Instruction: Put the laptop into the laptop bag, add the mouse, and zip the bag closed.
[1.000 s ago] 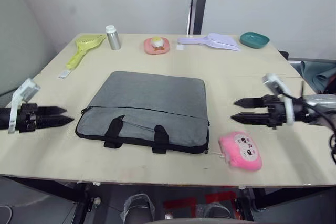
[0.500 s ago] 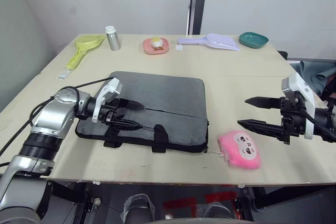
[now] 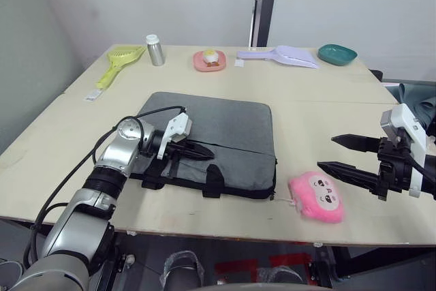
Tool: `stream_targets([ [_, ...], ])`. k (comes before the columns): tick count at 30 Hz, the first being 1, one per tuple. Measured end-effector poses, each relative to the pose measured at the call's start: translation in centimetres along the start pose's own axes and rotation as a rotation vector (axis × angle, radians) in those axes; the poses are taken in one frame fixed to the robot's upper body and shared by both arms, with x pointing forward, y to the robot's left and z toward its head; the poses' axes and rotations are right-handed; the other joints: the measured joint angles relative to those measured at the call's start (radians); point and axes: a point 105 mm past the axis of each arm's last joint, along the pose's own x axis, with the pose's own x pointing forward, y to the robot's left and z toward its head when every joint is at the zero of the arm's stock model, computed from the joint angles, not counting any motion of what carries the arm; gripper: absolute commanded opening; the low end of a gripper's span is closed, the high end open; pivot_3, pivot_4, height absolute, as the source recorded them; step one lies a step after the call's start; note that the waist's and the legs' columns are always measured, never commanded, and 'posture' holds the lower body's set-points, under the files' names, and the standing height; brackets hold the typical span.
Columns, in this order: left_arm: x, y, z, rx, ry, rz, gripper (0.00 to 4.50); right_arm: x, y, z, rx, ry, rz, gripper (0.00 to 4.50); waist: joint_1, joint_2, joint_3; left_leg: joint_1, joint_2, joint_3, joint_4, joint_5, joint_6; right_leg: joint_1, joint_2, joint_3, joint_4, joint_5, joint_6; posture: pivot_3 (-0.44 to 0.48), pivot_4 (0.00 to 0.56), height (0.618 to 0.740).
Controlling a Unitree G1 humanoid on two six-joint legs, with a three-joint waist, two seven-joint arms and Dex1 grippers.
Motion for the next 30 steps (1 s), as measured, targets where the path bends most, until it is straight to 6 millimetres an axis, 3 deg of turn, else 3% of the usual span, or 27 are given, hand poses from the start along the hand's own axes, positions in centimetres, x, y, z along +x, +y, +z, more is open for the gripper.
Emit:
stream_targets([
  [6,1.2,-0.8,-0.4,0.076,0.069,-0.042,0.05,-0.2,-0.1,0.1,-0.013,0.015,-0.014,4.5,-0.001,0.002,-0.001,0.003,0.0,0.0,-0.001,0.0,0.0,0.005,0.0,0.0,-0.003,-0.001,0.001,0.0,0.15,0.74],
  [10,1.9,-0.4,-1.1,0.141,0.145,-0.04,0.05,-0.1,-0.2,0.2,-0.033,0.022,-0.019,4.5,0.002,0.01,-0.009,0.004,-0.002,0.0,-0.001,0.0,0.0,0.008,-0.002,-0.001,-0.005,-0.001,0.003,0.0,0.15,0.74],
  [15,2.3,-0.2,-2.2,0.132,0.163,-0.024,0.05,0.2,-0.3,-0.4,-0.033,0.043,-0.02,4.5,-0.001,0.012,-0.021,0.009,-0.004,0.0,-0.003,-0.001,0.001,0.014,-0.005,0.0,-0.008,-0.005,0.015,0.0,0.15,0.74],
  [16,2.3,-0.2,-2.6,0.117,0.165,-0.024,0.05,0.4,-0.3,-0.9,-0.019,0.059,-0.014,4.5,-0.003,0.011,-0.022,0.015,-0.007,0.001,-0.008,-0.001,0.001,0.019,-0.006,0.001,-0.009,-0.01,0.023,0.0,0.15,0.74],
  [18,2.2,-0.4,-2.9,0.096,0.168,-0.029,0.05,0.6,-0.1,-1.6,0.008,0.074,0.001,4.5,-0.007,0.01,-0.025,0.022,-0.013,0.0,-0.017,-0.001,0.001,0.021,-0.009,0.002,-0.012,-0.012,0.026,0.0,0.15,0.74],
  [24,1.8,-0.4,-3.5,0.059,0.165,-0.027,0.05,1.5,-0.8,-4.4,0.148,0.168,0.024,4.5,-0.022,0.015,-0.035,0.021,-0.014,0.0,-0.026,-0.001,0.001,0.021,-0.01,0.001,-0.016,-0.012,0.026,0.0,0.15,0.74],
  [30,1.7,-0.5,-3.8,0.057,0.163,-0.021,0.05,3.5,-2.4,-6.7,0.164,0.301,-0.003,4.5,-0.034,0.015,-0.04,0.021,-0.015,0.0,-0.032,-0.001,0.001,0.021,-0.01,0.001,-0.02,-0.012,0.026,0.0,0.15,0.74],
])
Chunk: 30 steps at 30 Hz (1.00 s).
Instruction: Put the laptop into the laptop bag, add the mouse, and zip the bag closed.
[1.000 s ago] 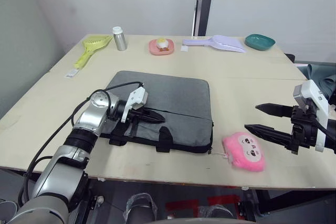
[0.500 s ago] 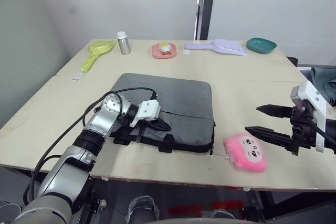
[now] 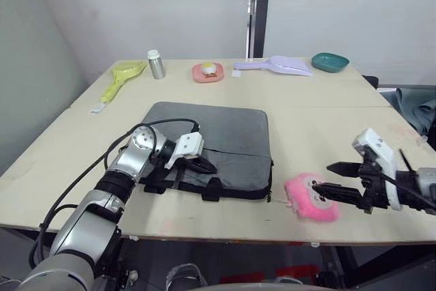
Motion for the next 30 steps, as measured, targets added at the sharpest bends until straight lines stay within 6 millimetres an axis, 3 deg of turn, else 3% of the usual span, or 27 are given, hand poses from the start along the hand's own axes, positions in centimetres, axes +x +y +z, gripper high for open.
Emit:
stream_targets([
  [9,0.0,-0.1,-0.1,0.012,0.001,0.003,0.05,2.7,-1.0,-3.0,-0.022,0.148,-0.002,4.5,-0.004,0.001,-0.001,-0.001,-0.001,0.001,-0.007,0.0,0.0,0.0,0.0,0.0,-0.006,0.0,0.0,0.0,0.15,0.74],
  [10,-0.1,-0.2,-0.1,0.015,0.005,0.002,0.0,2.8,-1.0,-2.8,-0.034,0.144,0.002,3.96,-0.008,0.001,-0.001,-0.001,-0.001,0.001,-0.007,0.0,0.0,-0.001,0.0,0.0,-0.007,0.0,0.0,0.0,0.15,0.74],
  [15,-0.2,-0.5,0.1,0.03,0.011,0.001,0.0,3.2,-0.9,-2.1,-0.07,0.124,0.026,2.37,-0.012,0.001,-0.001,-0.002,-0.001,0.001,-0.009,0.0,0.0,-0.001,0.0,0.0,-0.009,0.0,0.0,0.0,0.15,0.74],
  [16,-0.2,-0.6,0.1,0.033,0.013,0.0,0.0,3.2,-0.8,-2.1,-0.073,0.123,0.034,1.88,-0.012,0.001,-0.001,-0.002,-0.001,0.001,-0.009,0.0,0.0,-0.001,0.0,0.0,-0.009,0.0,0.0,0.0,0.15,0.74],
  [21,-0.3,-0.9,0.3,0.056,0.023,-0.014,0.0,2.7,-1.2,-1.7,-0.103,0.128,0.04,0.34,-0.013,0.001,-0.001,-0.002,-0.001,0.002,-0.01,0.0,0.0,-0.001,0.0,0.0,-0.009,0.0,0.0,0.0,0.15,0.74],
  [30,-0.5,-1.5,0.6,0.129,0.047,-0.038,0.0,0.8,-3.8,2.6,-0.271,0.064,-0.028,0.34,-0.017,0.002,-0.001,-0.002,0.0,0.005,-0.01,0.0,0.0,-0.001,0.001,0.002,-0.011,-0.001,-0.002,0.0,0.15,0.74],
])
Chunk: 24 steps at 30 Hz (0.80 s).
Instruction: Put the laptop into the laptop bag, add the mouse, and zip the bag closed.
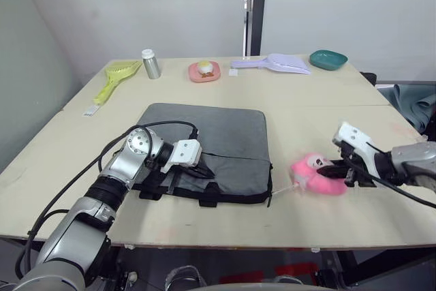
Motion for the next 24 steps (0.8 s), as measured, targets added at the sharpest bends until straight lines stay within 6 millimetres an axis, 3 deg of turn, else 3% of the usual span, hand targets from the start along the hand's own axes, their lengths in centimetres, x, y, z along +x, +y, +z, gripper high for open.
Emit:
stream_targets([
  [3,-0.1,-0.1,0.0,0.023,0.008,-0.003,0.0,0.0,-0.9,1.3,-0.038,-0.023,-0.014,0.34,-0.004,0.0,0.0,0.0,0.0,0.0,0.0,0.0,0.0,0.0,0.0,0.0,0.0,0.0,-0.001,0.0,0.15,0.74],
  [9,-0.2,-0.3,-0.1,0.057,0.015,-0.004,0.0,1.8,-1.7,1.1,-0.079,0.02,-0.018,0.34,-0.007,0.0,0.0,0.001,0.001,0.001,0.0,0.0,0.0,0.0,0.001,0.0,0.0,0.003,-0.006,0.0,0.15,0.74],
  [15,-0.5,-0.5,-0.3,0.086,0.031,-0.005,0.0,4.9,-4.0,3.8,-0.139,-0.013,-0.106,0.34,-0.02,0.002,-0.001,0.001,0.001,0.002,0.0,0.0,0.0,-0.001,0.001,0.001,0.001,0.004,-0.009,0.0,0.15,0.74],
  [24,-0.7,-0.6,-0.1,0.102,0.041,-0.013,0.0,9.2,-4.3,5.4,-0.122,-0.029,-0.09,0.34,-0.024,0.003,-0.001,0.001,0.002,0.002,0.0,0.0,-0.001,-0.001,0.002,0.001,0.001,0.004,-0.011,0.0,0.15,0.74],
])
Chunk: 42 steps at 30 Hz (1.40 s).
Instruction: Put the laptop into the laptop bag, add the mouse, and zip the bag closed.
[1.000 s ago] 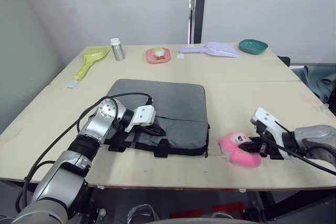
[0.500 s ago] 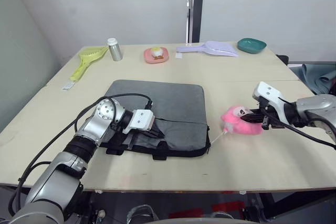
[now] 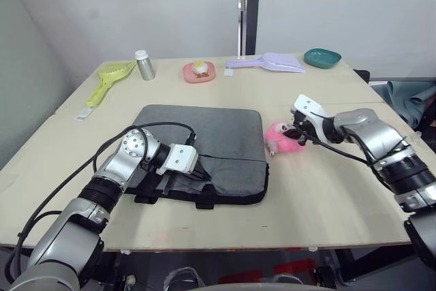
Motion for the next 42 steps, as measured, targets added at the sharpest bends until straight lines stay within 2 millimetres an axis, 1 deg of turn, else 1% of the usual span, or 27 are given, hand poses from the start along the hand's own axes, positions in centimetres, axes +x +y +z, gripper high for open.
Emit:
stream_targets([
  [3,-0.1,0.0,0.1,-0.004,0.007,-0.003,0.0,1.2,-0.6,0.3,0.033,-0.003,-0.017,0.34,-0.008,0.0,0.0,0.0,0.0,0.0,0.0,0.0,0.0,-0.001,0.0,0.0,0.0,0.0,0.0,0.0,0.15,0.74],
  [6,-0.2,0.0,0.3,-0.008,0.012,-0.007,0.0,1.0,-1.5,0.8,0.06,-0.02,-0.041,0.34,-0.009,0.0,0.001,-0.001,0.0,0.0,0.0,0.0,0.0,-0.002,0.0,0.0,0.0,0.0,-0.001,0.0,0.15,0.74],
  [9,-0.2,-0.1,0.4,-0.013,0.015,-0.014,0.0,0.5,-1.4,1.0,0.099,-0.047,-0.002,1.26,-0.009,0.0,0.001,-0.001,0.0,0.001,0.0,0.0,-0.001,-0.001,0.0,0.0,-0.001,-0.001,-0.001,0.0,0.15,0.74],
  [12,-0.1,-0.1,0.6,-0.028,0.016,-0.017,0.0,-0.5,-0.2,0.6,0.156,-0.047,0.097,2.27,-0.004,0.0,0.001,-0.001,0.001,0.001,0.0,0.0,-0.001,-0.001,0.001,0.0,-0.002,-0.002,-0.002,0.0,0.15,0.74],
  [13,-0.1,-0.1,0.6,-0.034,0.017,-0.018,0.0,-0.7,0.0,0.4,0.174,-0.05,0.117,2.68,-0.003,0.0,0.001,-0.001,0.001,0.001,0.0,0.0,-0.001,-0.001,0.001,0.0,-0.002,-0.002,-0.002,0.0,0.15,0.74],
  [14,-0.1,0.0,0.5,-0.041,0.018,-0.018,0.0,-0.8,0.1,0.2,0.187,-0.047,0.123,2.98,-0.004,0.0,0.002,-0.001,0.001,0.001,0.0,0.0,-0.001,-0.001,0.001,0.0,-0.002,-0.002,-0.002,0.0,0.15,0.74],
  [15,-0.2,0.1,0.5,-0.049,0.019,-0.017,0.0,-1.0,0.1,-0.3,0.211,-0.04,0.13,3.39,-0.003,0.0,0.002,-0.001,0.001,0.001,0.0,0.0,-0.001,-0.001,0.001,0.0,-0.002,-0.002,-0.002,0.0,0.15,0.74],
  [18,-0.2,0.2,0.6,-0.081,0.019,-0.014,0.0,-1.9,-0.2,-1.7,0.264,-0.02,0.121,4.39,0.0,0.0,0.004,-0.001,0.002,0.001,0.0,0.0,-0.001,-0.001,0.001,0.0,-0.001,-0.001,-0.003,0.0,0.15,0.74],
  [20,-0.4,0.2,0.7,-0.117,0.012,-0.007,0.0,-3.1,-1.0,-2.6,0.289,-0.001,0.092,4.46,0.001,0.001,0.008,-0.001,0.002,0.001,0.0,0.0,-0.001,-0.001,0.001,0.0,-0.001,-0.001,-0.003,0.0,0.15,0.74],
  [23,-1.0,0.2,1.2,-0.175,-0.009,0.012,0.0,-5.0,-2.2,-3.2,0.321,0.01,0.043,4.46,-0.001,0.003,0.017,-0.002,0.002,0.001,0.0,0.0,-0.002,-0.004,0.002,0.001,-0.001,-0.001,-0.003,0.0,0.15,0.74],
  [26,-1.2,0.1,1.5,-0.215,-0.024,0.018,0.0,-6.3,-3.1,-3.7,0.356,0.012,0.005,4.46,-0.002,0.002,0.019,-0.005,0.002,0.002,0.0,0.0,-0.002,-0.008,0.003,0.001,-0.001,-0.003,-0.005,0.0,0.15,0.74],
  [28,-1.7,0.1,2.1,-0.257,-0.053,0.036,0.54,-7.0,-3.1,-3.7,0.36,0.0,0.017,4.5,-0.002,0.003,0.022,-0.011,0.003,0.002,0.0,0.0,-0.001,-0.013,0.004,0.0,-0.001,-0.003,-0.006,0.0,0.15,0.74],
  [29,-2.0,-0.1,2.5,-0.304,-0.091,0.053,0.8,-8.1,-3.1,-3.8,0.354,-0.009,0.018,4.5,0.002,0.002,0.024,-0.017,0.003,0.001,0.0,0.002,0.002,-0.019,0.003,0.0,0.0,-0.003,-0.006,0.0,0.15,0.74],
  [30,-2.7,-0.3,2.8,-0.368,-0.13,0.078,1.17,-9.7,-3.1,-4.0,0.34,-0.014,0.011,4.5,0.01,0.001,0.031,-0.023,0.003,0.001,0.001,0.006,0.008,-0.025,0.004,0.0,0.002,-0.002,-0.005,0.0,0.15,0.74],
  [31,-3.8,-0.4,3.0,-0.435,-0.168,0.116,1.59,-11.4,-3.2,-3.9,0.319,-0.031,-0.006,4.5,0.017,-0.002,0.035,-0.03,0.004,-0.001,0.003,0.007,0.008,-0.031,0.005,-0.001,0.003,0.001,-0.001,0.0,0.15,0.74],
  [32,-4.9,0.0,3.3,-0.475,-0.199,0.156,1.87,-12.5,-3.1,-3.3,0.285,-0.06,-0.017,4.5,0.02,-0.005,0.037,-0.035,0.005,-0.003,0.005,0.006,0.008,-0.035,0.007,-0.003,0.004,0.003,0.004,0.0,0.15,0.74],
  [33,-6.1,0.5,4.0,-0.497,-0.236,0.203,2.3,-13.4,-2.4,-2.5,0.226,-0.104,-0.004,4.5,0.023,-0.008,0.039,-0.037,0.009,-0.003,0.006,0.005,0.007,-0.035,0.009,-0.005,0.004,0.003,0.003,0.0,0.15,0.74],
  [35,-8.0,1.0,4.9,-0.51,-0.267,0.263,3.01,-14.1,-1.3,-1.6,0.171,-0.16,0.023,4.5,0.024,-0.011,0.04,-0.038,0.014,-0.004,0.011,0.002,0.005,-0.035,0.013,-0.005,0.004,0.002,0.001,0.0,0.15,0.74],
  [37,-10.1,1.2,5.4,-0.53,-0.279,0.327,3.73,-14.8,-0.4,-1.9,0.15,-0.182,0.023,4.5,0.027,-0.012,0.041,-0.038,0.015,-0.004,0.013,0.0,0.004,-0.035,0.015,-0.005,0.004,0.001,-0.001,0.0,0.15,0.74],
  [39,-13.2,0.9,5.5,-0.559,-0.252,0.415,4.44,-15.5,0.3,-3.0,0.16,-0.177,0.002,4.5,0.028,-0.013,0.042,-0.038,0.016,-0.004,0.013,0.0,0.003,-0.035,0.016,-0.005,0.004,0.0,-0.002,0.0,0.15,0.74],
  [40,-14.5,0.6,5.4,-0.575,-0.233,0.451,4.48,-15.9,0.5,-3.3,0.164,-0.177,-0.009,4.5,0.026,-0.013,0.043,-0.037,0.017,-0.003,0.014,0.0,0.003,-0.035,0.016,-0.004,0.005,0.0,-0.002,0.0,0.15,0.74],
  [41,-16.4,-0.1,5.0,-0.604,-0.185,0.497,4.48,-16.4,0.7,-3.4,0.161,-0.187,-0.028,4.5,0.022,-0.013,0.043,-0.037,0.017,-0.003,0.014,0.0,0.003,-0.035,0.017,-0.003,0.005,0.0,-0.002,0.0,0.15,0.74],
  [42,-17.5,-0.6,4.6,-0.628,-0.156,0.523,4.48,-16.7,0.8,-3.5,0.16,-0.192,-0.039,4.5,0.02,-0.013,0.043,-0.036,0.017,-0.003,0.014,0.0,0.003,-0.034,0.017,-0.003,0.005,0.0,-0.003,0.0,0.15,0.74],
])
